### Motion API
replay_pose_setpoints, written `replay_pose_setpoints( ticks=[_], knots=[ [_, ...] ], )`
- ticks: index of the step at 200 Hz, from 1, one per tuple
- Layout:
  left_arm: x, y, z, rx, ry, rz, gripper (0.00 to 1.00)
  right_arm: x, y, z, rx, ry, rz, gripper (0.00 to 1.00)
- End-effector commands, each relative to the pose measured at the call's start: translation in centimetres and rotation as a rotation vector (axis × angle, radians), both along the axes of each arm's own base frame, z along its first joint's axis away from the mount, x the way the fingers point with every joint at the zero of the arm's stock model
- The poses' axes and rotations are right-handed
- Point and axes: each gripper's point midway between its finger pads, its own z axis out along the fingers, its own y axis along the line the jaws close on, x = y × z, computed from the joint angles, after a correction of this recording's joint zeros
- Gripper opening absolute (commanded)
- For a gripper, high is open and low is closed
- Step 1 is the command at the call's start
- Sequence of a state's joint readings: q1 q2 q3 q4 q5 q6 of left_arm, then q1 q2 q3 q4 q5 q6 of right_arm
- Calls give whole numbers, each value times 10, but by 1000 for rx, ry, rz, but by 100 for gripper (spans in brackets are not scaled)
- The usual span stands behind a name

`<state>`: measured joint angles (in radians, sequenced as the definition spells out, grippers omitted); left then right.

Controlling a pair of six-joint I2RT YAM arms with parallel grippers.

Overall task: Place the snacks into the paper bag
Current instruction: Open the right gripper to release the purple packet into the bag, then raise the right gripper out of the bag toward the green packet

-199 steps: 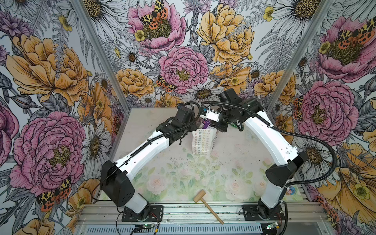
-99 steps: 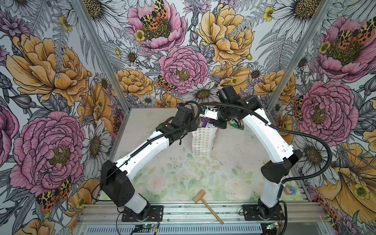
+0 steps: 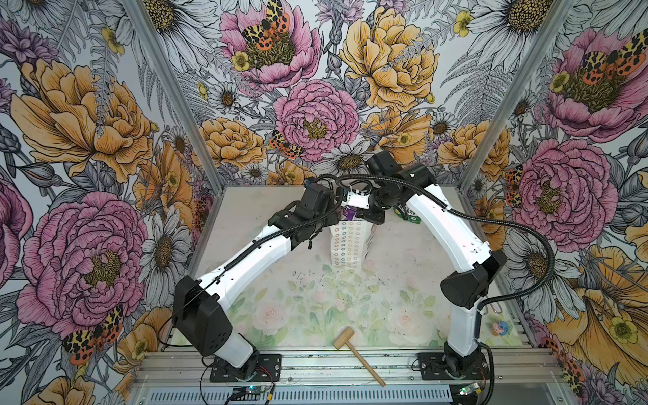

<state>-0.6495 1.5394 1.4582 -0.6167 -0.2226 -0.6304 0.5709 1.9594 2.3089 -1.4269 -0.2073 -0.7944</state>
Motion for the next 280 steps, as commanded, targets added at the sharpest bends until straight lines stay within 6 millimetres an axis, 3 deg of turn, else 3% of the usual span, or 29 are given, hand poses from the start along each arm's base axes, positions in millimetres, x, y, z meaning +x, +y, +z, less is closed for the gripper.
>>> replay_pose_setpoints(
  ticks=[1,27,111,148,179,244,264,280],
  knots=[
    [2,2,19,-46,-46,6,0,-7,12,16,62,-14,50,0],
    [1,1,19,-46,-47,5,0,-6,11,18,63,-21,45,0],
    [-1,3,17,-48,-44,8,0,-6,6,39,95,-94,15,23],
    [0,3,15,-48,-41,9,0,-7,-4,51,121,-131,-14,26],
    [-1,3,19,-52,-49,8,0,-12,-16,65,173,-143,-41,27],
    [-3,-2,21,-119,-48,-26,0,-22,-54,114,390,-141,-158,32],
    [-2,-1,21,-121,-47,-25,0,-14,-70,130,442,-168,-228,34],
    [-2,-1,21,-121,-48,-25,0,6,-88,150,516,-211,-340,34]
  ],
)
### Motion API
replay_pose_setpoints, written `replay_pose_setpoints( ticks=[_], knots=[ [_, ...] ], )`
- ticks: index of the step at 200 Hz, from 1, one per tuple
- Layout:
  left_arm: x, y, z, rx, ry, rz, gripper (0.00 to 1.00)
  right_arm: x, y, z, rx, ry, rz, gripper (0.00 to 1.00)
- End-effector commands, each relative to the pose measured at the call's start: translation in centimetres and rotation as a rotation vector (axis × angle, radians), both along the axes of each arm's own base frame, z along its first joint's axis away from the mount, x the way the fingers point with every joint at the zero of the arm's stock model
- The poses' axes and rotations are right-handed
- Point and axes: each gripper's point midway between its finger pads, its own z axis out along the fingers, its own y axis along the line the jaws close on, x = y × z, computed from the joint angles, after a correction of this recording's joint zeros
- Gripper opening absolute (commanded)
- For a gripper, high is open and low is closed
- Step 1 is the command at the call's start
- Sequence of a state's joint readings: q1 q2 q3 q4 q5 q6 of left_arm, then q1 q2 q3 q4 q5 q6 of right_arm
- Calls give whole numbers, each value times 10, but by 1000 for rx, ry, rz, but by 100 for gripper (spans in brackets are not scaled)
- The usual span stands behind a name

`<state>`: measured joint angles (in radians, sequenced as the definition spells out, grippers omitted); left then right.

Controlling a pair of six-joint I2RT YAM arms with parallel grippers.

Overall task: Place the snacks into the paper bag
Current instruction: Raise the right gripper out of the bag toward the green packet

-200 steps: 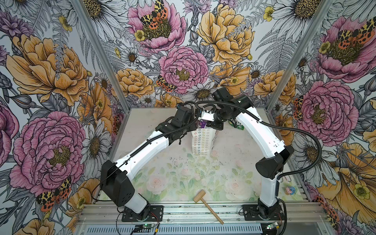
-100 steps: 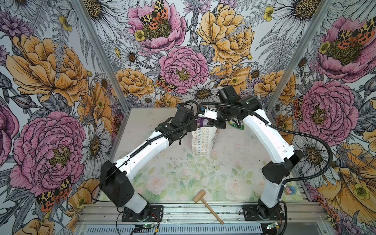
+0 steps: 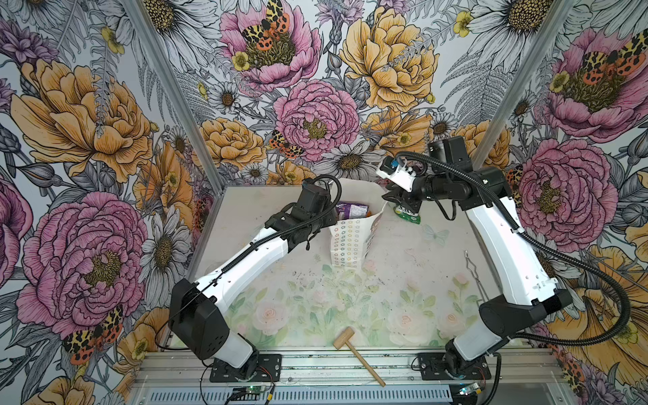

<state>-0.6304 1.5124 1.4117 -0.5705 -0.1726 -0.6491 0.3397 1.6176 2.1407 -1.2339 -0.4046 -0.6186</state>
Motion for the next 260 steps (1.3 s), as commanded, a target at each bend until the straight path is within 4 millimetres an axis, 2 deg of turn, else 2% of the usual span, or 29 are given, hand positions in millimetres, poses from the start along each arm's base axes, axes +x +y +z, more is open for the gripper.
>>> replay_pose_setpoints(
  ticks=[1,19,37,97,112,123,135,153,189,237,260],
  knots=[
    [0,-3,22,-69,-49,-14,0,16,-13,35,152,-43,-108,35],
    [0,-3,21,-69,-47,-15,0,42,-38,54,242,-79,-248,37],
    [-1,-3,21,-69,-46,-16,0,62,-59,60,288,-74,-356,40],
    [-3,0,21,-68,-48,-9,0,115,-113,55,448,36,-581,42],
    [-3,0,21,-69,-49,-6,0,131,-133,50,488,58,-684,43],
    [-3,1,22,-71,-50,-8,0,143,-153,44,522,76,-794,48],
    [-3,0,22,-71,-49,-8,0,154,-173,35,565,107,-904,57],
    [-3,0,22,-72,-49,-10,0,168,-192,15,609,167,-993,71],
    [-3,-1,22,-73,-50,-11,0,190,-216,-31,623,263,-1127,80],
    [-3,-1,23,-73,-51,-13,0,212,-223,-93,605,390,-1216,93],
    [-3,0,22,-71,-50,-11,0,220,-224,-123,586,446,-1241,96]
  ],
)
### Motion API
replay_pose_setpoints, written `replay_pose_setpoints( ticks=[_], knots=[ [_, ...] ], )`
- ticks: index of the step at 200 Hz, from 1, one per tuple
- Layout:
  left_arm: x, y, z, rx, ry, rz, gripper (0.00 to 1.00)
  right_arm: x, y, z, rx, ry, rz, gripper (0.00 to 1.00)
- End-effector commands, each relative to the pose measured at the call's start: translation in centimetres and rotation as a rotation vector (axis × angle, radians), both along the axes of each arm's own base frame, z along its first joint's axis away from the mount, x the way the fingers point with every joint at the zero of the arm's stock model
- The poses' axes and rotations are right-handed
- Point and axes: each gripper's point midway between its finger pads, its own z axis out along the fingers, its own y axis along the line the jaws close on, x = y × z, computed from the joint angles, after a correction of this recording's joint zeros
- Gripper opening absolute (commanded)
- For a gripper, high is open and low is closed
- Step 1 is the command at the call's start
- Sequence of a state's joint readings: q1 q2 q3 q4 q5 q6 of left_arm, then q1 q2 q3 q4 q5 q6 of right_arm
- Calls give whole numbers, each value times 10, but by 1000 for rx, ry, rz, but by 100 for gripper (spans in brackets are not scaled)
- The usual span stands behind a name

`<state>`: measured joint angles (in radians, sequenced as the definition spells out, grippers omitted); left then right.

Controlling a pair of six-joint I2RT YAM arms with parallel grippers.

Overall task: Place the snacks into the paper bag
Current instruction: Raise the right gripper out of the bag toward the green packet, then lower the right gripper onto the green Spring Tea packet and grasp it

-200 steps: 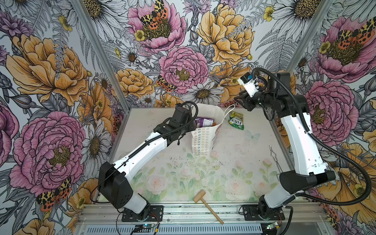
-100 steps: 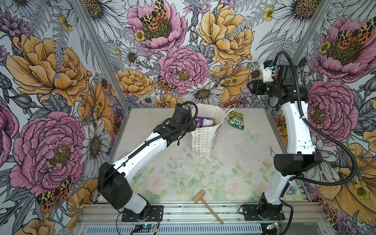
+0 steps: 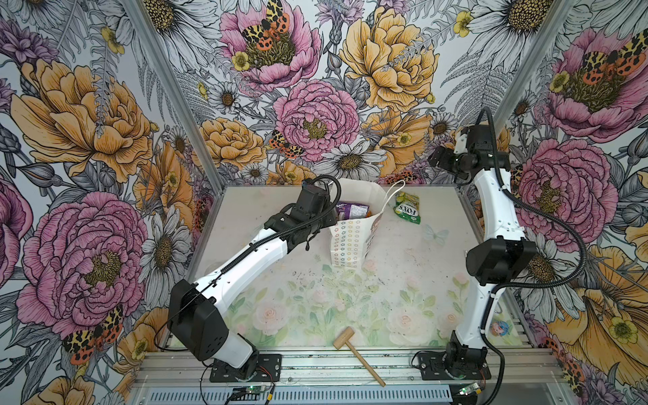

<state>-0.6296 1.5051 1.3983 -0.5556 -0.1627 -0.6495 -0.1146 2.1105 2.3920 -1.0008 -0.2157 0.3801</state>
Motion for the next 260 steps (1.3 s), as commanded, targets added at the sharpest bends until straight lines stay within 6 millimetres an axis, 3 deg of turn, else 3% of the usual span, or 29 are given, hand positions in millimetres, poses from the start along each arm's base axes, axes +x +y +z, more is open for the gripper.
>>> replay_pose_setpoints(
  ticks=[1,59,110,187,260],
  knots=[
    [-2,1,22,-62,-47,-4,0,9,-3,-30,24,59,-36,96],
    [-3,2,26,-65,-53,-2,0,23,9,-104,118,201,-12,100],
    [-4,2,23,-65,-47,-2,0,25,13,-157,127,303,-20,100],
    [-6,3,23,-64,-47,0,0,28,22,-198,151,373,-18,100],
    [-4,2,21,-60,-44,-4,0,33,31,-219,161,396,-22,100]
  ],
)
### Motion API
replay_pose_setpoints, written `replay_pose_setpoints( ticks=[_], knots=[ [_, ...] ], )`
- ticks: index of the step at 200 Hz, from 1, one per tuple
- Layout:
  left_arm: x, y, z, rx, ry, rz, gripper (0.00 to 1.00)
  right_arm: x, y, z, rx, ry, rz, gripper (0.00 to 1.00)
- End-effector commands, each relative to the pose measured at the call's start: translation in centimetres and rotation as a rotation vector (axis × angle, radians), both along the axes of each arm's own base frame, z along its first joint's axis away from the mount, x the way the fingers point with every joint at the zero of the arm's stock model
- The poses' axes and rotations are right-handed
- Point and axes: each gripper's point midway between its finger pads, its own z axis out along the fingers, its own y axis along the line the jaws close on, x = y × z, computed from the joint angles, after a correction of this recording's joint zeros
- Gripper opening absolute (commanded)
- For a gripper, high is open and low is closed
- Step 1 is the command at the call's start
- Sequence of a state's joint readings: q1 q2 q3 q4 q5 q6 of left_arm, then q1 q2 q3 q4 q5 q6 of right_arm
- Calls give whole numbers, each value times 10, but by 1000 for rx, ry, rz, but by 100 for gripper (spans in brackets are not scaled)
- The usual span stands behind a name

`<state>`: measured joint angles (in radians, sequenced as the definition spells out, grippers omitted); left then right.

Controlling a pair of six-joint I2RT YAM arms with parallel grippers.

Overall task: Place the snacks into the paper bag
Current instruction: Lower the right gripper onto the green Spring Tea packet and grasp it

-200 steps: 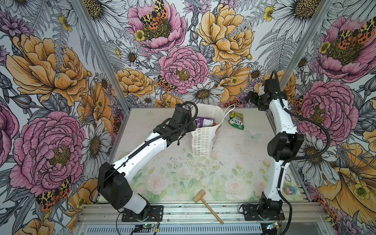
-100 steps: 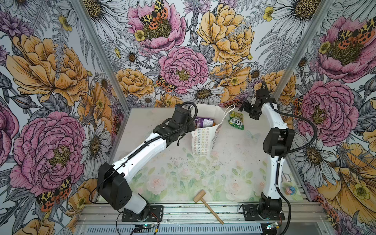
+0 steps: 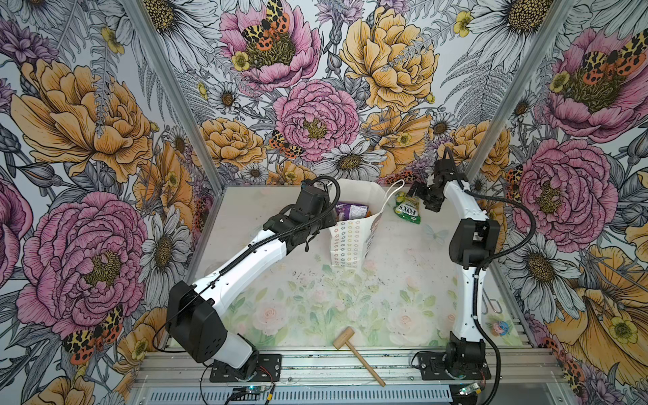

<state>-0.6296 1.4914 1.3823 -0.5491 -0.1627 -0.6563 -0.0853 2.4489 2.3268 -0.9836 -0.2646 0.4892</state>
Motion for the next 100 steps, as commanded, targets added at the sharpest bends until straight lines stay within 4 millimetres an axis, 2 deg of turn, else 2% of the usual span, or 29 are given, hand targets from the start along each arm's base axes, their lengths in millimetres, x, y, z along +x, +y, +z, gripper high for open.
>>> replay_pose_setpoints(
  ticks=[1,100],
  knots=[
    [-2,0,21,-52,-44,-8,0,7,9,-10,17,-4,0,100],
    [0,-7,21,-49,-51,-40,0,4,17,-39,11,49,10,100]
  ],
)
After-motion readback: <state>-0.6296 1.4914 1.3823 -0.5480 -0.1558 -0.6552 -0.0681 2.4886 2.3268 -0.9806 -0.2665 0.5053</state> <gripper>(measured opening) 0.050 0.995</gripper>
